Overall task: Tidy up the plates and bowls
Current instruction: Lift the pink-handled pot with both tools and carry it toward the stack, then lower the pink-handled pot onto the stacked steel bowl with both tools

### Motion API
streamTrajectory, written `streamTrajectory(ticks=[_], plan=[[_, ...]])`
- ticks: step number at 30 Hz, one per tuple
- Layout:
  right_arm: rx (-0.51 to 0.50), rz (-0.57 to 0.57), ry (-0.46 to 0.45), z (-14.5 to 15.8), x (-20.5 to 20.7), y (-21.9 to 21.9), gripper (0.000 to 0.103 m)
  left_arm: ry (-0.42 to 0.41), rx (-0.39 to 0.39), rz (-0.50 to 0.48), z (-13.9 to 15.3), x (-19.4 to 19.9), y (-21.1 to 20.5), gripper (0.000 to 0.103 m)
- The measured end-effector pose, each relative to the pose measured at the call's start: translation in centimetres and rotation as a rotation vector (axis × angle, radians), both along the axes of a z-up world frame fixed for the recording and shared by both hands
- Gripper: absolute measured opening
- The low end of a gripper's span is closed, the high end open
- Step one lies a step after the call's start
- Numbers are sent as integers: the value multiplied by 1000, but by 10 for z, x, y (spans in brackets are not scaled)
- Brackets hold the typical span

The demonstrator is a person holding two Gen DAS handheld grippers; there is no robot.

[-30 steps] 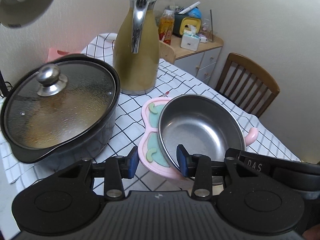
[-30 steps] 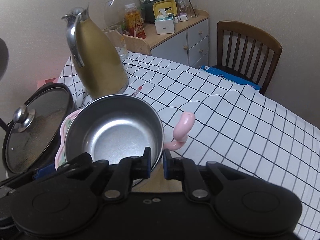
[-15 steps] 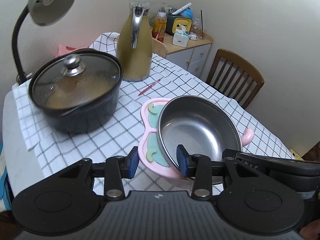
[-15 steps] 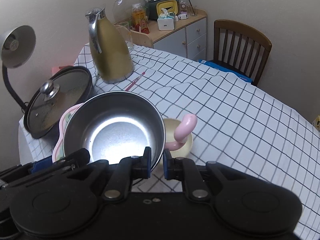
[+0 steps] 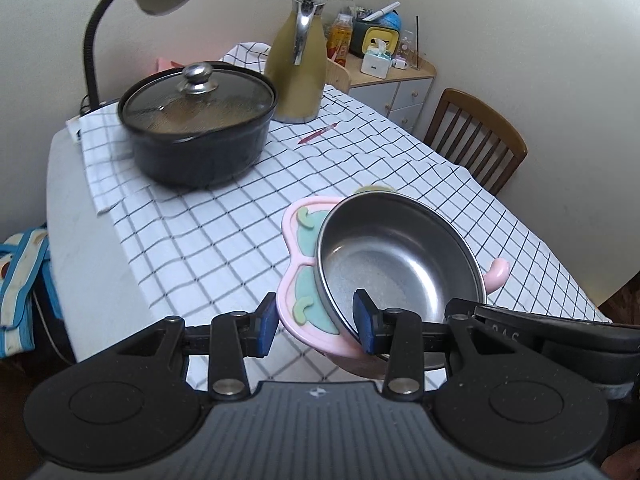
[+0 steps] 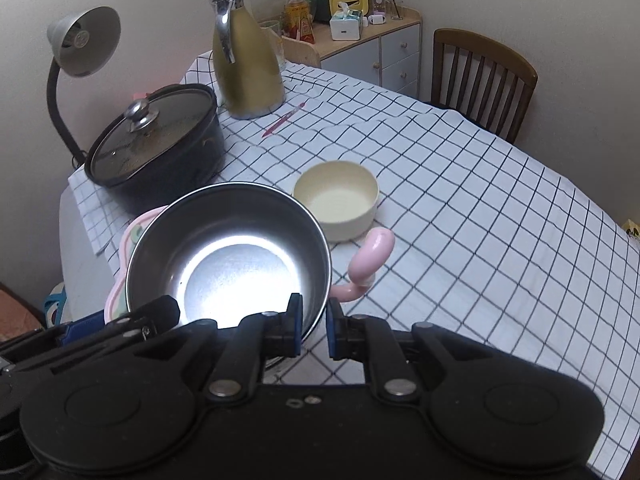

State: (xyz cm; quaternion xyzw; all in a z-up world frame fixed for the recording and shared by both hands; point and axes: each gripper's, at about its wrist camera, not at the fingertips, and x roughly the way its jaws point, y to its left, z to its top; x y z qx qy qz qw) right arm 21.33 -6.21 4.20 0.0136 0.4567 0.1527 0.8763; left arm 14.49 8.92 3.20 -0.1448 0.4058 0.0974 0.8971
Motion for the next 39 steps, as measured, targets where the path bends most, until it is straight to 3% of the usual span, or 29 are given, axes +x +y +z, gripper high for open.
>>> streamTrajectory(ticks=[8,20,29,39], plan=[[-2,24,2,-11,-51,-9,12,9,-17,37,-14,-55,-9,38],[-30,79,51,-47,-113,-14,12,103,-80,83,-54,-118,-10,38],[-61,101,80,-76,-131,-11,12,128,-87,80,-81,-134,-9,38],[-92,133,53,-85,-144,-2,12,138,-79,85,-92,-145,-5,38]])
